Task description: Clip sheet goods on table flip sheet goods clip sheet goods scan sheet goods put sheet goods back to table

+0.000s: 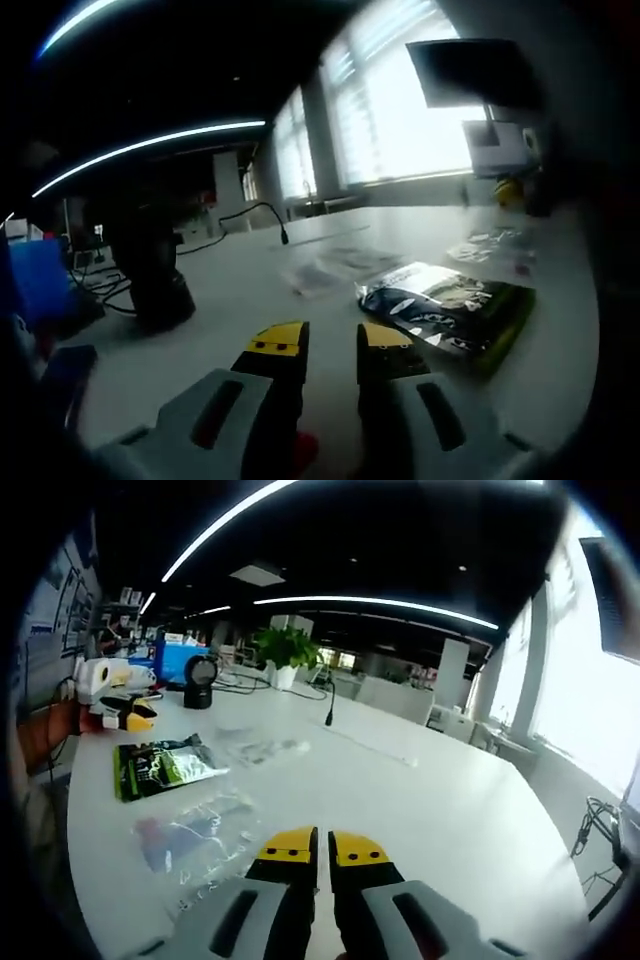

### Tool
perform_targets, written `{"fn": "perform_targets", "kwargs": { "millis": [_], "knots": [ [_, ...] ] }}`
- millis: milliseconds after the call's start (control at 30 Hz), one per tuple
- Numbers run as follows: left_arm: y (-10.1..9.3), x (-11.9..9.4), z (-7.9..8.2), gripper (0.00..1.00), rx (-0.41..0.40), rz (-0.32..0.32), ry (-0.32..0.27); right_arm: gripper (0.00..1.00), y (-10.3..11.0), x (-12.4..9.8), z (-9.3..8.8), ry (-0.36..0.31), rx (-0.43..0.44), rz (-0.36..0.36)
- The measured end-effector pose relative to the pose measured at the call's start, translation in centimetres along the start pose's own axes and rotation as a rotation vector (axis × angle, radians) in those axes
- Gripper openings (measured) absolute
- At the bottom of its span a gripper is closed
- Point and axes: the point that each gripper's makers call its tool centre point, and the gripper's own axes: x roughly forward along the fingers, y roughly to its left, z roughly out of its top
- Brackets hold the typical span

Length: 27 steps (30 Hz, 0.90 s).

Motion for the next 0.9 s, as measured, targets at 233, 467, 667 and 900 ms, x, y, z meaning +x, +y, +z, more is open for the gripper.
{"fn": "perform_targets", "kwargs": {
  "millis": [233, 467, 667, 900],
  "knots": [
    [-0.1, 0.0, 0.1, 0.13, 0.008, -0.001, -0.003, 0.04, 0.3, -0.1, 0.4, 0.032, -0.005, 0.037],
    [-0.4, -0.1, 0.2, 0.13, 0.031, -0.007, -0.003, 0.07, 0.9, 0.4, 0.4, 0.071, -0.01, 0.087],
    [-0.3, 0.0, 0.1, 0.13, 0.027, -0.011, -0.009, 0.12, 1.2, 1.3, 0.0, 0.136, -0.004, 0.129],
    [-0.1, 0.0, 0.0, 0.13, 0.024, -0.006, -0.009, 0.15, 1.3, 3.0, -1.6, 0.237, 0.0, 0.195]
  ]
}}
